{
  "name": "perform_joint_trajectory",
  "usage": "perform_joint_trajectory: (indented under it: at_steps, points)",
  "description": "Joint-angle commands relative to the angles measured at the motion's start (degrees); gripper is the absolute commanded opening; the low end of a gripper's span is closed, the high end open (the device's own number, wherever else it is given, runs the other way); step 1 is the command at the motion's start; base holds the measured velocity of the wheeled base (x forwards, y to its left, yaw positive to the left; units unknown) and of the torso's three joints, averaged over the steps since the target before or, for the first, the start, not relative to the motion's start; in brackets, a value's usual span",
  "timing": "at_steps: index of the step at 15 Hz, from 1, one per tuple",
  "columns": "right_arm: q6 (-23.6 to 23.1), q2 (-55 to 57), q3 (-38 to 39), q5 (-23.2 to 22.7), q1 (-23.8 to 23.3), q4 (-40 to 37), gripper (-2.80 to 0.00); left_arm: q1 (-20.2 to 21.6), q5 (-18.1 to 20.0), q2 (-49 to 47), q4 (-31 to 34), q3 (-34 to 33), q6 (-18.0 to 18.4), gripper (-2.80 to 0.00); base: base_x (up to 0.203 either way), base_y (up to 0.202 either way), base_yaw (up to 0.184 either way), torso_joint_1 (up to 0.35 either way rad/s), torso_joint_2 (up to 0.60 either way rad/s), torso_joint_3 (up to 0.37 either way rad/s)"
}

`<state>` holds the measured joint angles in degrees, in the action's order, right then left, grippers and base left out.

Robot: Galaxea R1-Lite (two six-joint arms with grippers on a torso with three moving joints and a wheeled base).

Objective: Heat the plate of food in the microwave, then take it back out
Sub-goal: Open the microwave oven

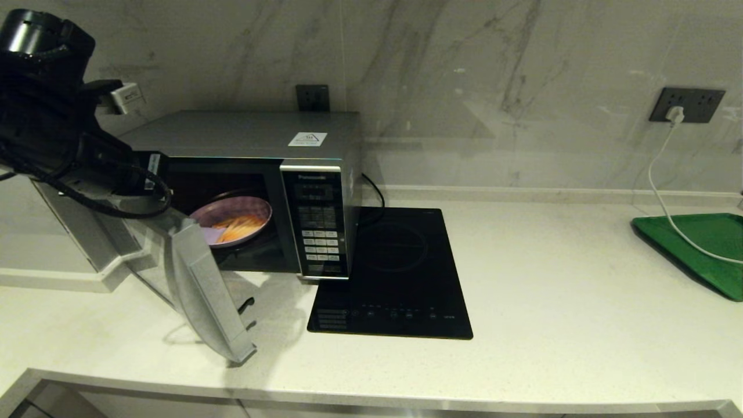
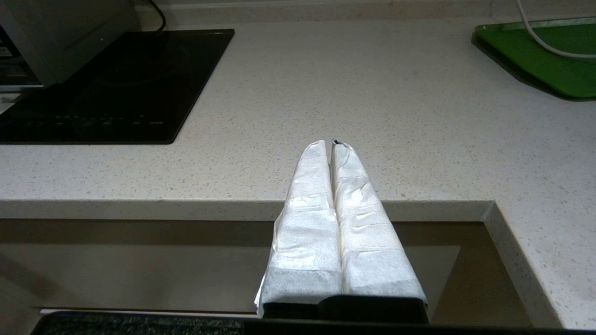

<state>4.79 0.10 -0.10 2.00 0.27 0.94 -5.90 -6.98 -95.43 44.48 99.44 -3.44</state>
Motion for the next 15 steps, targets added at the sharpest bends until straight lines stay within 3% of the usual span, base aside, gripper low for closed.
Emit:
perform_joint_trajectory:
  at_steps: [1, 4, 5, 15]
  points:
    - [0.04, -0.01, 0.01, 0.02, 0.00, 0.03, -2.80, 0.52, -4.19, 4.93, 0.34, -4.01, -0.07, -2.80, 0.000, 0.000, 0.000, 0.000, 0.00, 0.000]
    - [0.04, -0.01, 0.01, 0.02, 0.00, 0.03, -2.80, 4.81, -11.48, 9.69, 0.12, -11.54, -0.18, -2.80, 0.000, 0.000, 0.000, 0.000, 0.00, 0.000]
    - [0.04, -0.01, 0.01, 0.02, 0.08, 0.03, -2.80, 5.65, -12.20, 11.27, 0.09, -11.94, -0.18, -2.80, 0.000, 0.000, 0.000, 0.000, 0.00, 0.000]
    - [0.04, -0.01, 0.01, 0.02, 0.00, 0.03, -2.80, 8.06, -12.65, 20.75, 0.72, -18.39, 0.79, -2.80, 0.000, 0.000, 0.000, 0.000, 0.00, 0.000]
